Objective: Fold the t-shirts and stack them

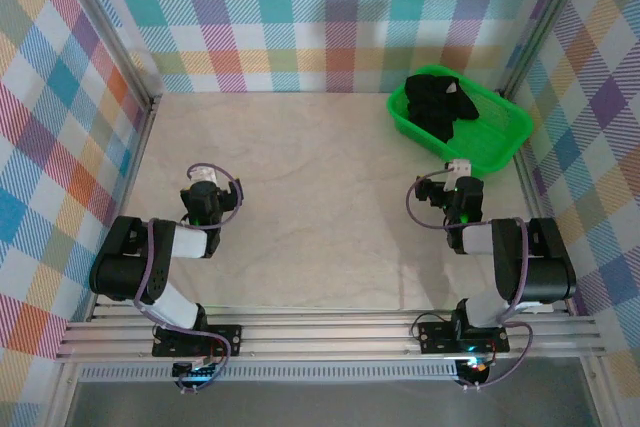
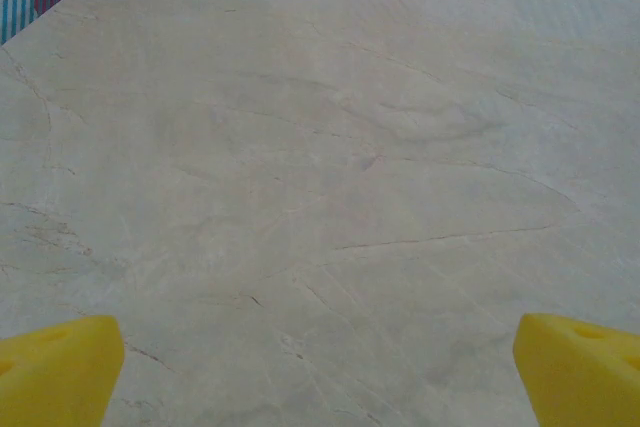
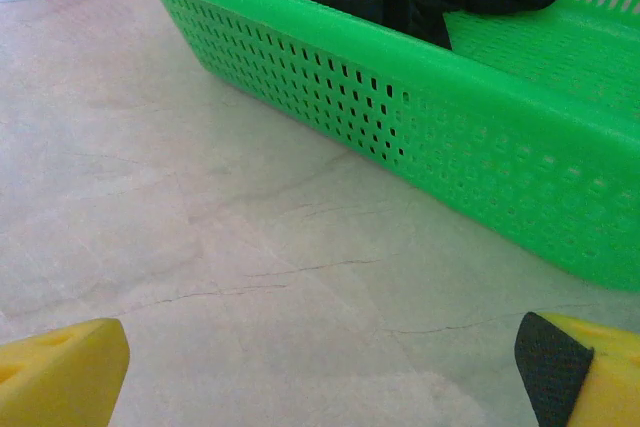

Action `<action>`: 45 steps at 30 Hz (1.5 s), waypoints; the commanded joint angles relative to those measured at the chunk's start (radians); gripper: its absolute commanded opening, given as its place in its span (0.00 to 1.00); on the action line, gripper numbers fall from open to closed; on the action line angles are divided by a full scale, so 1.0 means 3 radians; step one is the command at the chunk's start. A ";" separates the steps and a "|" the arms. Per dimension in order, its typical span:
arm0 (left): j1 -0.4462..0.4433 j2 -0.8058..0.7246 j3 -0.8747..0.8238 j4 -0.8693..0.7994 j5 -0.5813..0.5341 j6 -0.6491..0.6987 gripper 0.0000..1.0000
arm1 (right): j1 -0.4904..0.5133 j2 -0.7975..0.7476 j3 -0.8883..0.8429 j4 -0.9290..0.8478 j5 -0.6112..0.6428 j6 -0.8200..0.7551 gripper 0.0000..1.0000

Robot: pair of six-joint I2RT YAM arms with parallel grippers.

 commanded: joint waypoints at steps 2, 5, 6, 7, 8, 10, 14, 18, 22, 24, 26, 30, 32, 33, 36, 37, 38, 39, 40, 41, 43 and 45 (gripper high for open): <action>0.0021 -0.0040 -0.0008 0.0064 -0.0046 0.0021 1.00 | -0.0025 -0.0005 0.0038 0.0068 -0.0074 -0.0038 1.00; 0.0016 -0.0041 -0.0008 0.0065 -0.0044 0.0022 1.00 | -0.0025 -0.0005 0.0038 0.0065 -0.0075 -0.0040 1.00; 0.0020 -0.0041 -0.0013 0.0069 -0.0043 0.0022 1.00 | -0.0025 -0.0005 0.0038 0.0067 -0.0073 -0.0039 1.00; 0.0021 -0.0042 -0.0014 0.0071 -0.0043 0.0020 1.00 | -0.0025 -0.0005 0.0038 0.0068 -0.0072 -0.0039 1.00; 0.0021 -0.0040 -0.0014 0.0070 -0.0040 0.0023 1.00 | -0.0028 -0.0006 0.0038 0.0066 -0.0073 -0.0037 1.00; 0.0021 -0.0041 -0.0014 0.0070 -0.0043 0.0024 1.00 | -0.0025 -0.0005 0.0038 0.0065 -0.0073 -0.0039 1.00; 0.0020 -0.0044 -0.0019 0.0075 -0.0044 0.0027 1.00 | -0.0025 -0.0005 0.0035 0.0068 -0.0074 -0.0042 1.00; -0.0008 -0.0257 0.0011 -0.0141 0.0025 0.0093 1.00 | -0.0026 -0.0046 0.0042 0.0102 -0.0125 -0.0059 1.00; -0.0356 -0.1126 0.0206 -0.0808 -0.0452 0.0200 1.00 | 0.0109 -0.0853 0.0582 -0.1350 0.0102 0.0029 1.00; -0.0545 -0.1500 0.0449 -0.1075 -0.0668 0.0247 1.00 | 0.0128 -0.1140 0.0915 -0.1714 0.0282 0.0334 1.00; -0.0599 -0.1677 0.1040 -0.1780 -0.0929 -0.0182 1.00 | 0.0106 -0.1146 0.1621 -0.2634 0.0367 0.0941 1.00; -0.0302 -0.1127 0.2956 -0.4895 -0.0814 -0.1837 1.00 | -0.0098 -0.0583 0.2719 -0.3611 -0.0285 0.1572 1.00; -0.0054 -0.0814 0.3353 -0.4963 0.0087 -0.1809 1.00 | -0.0171 -0.0118 0.3313 -0.3931 -0.0376 0.1752 0.98; -0.0046 -0.0680 0.3545 -0.5003 0.0299 -0.1843 0.99 | -0.0178 0.0145 0.3673 -0.4250 -0.0298 0.1816 0.96; -0.0112 -0.0453 0.3951 -0.4994 0.0803 -0.1849 0.94 | -0.0204 0.0915 0.4576 -0.4816 -0.0345 0.1847 0.95; -0.0147 -0.0409 0.4054 -0.5014 0.0908 -0.1862 0.93 | -0.0213 0.1166 0.4829 -0.4931 -0.0359 0.1843 0.97; -0.0186 -0.0385 0.4118 -0.5022 0.0983 -0.1867 0.93 | -0.0224 0.1365 0.5037 -0.5017 -0.0396 0.1837 0.99; -0.0222 -0.0368 0.4165 -0.5035 0.1076 -0.1867 0.93 | -0.0241 0.1588 0.5276 -0.5133 -0.0427 0.1835 1.00; -0.0268 -0.0367 0.4193 -0.5052 0.1143 -0.1870 0.93 | -0.0259 0.1813 0.5497 -0.5206 -0.0479 0.1820 1.00; -0.0309 -0.0376 0.4194 -0.5061 0.1197 -0.1874 0.93 | -0.0271 0.2026 0.5709 -0.5262 -0.0558 0.1799 1.00; -0.0430 -0.0433 0.4134 -0.5089 0.1203 -0.1868 0.92 | -0.0283 0.2470 0.6156 -0.5460 -0.0645 0.1792 1.00; -0.0515 -0.0515 0.4020 -0.5135 0.1127 -0.1911 0.92 | -0.0280 0.2879 0.6586 -0.5708 -0.0685 0.1813 1.00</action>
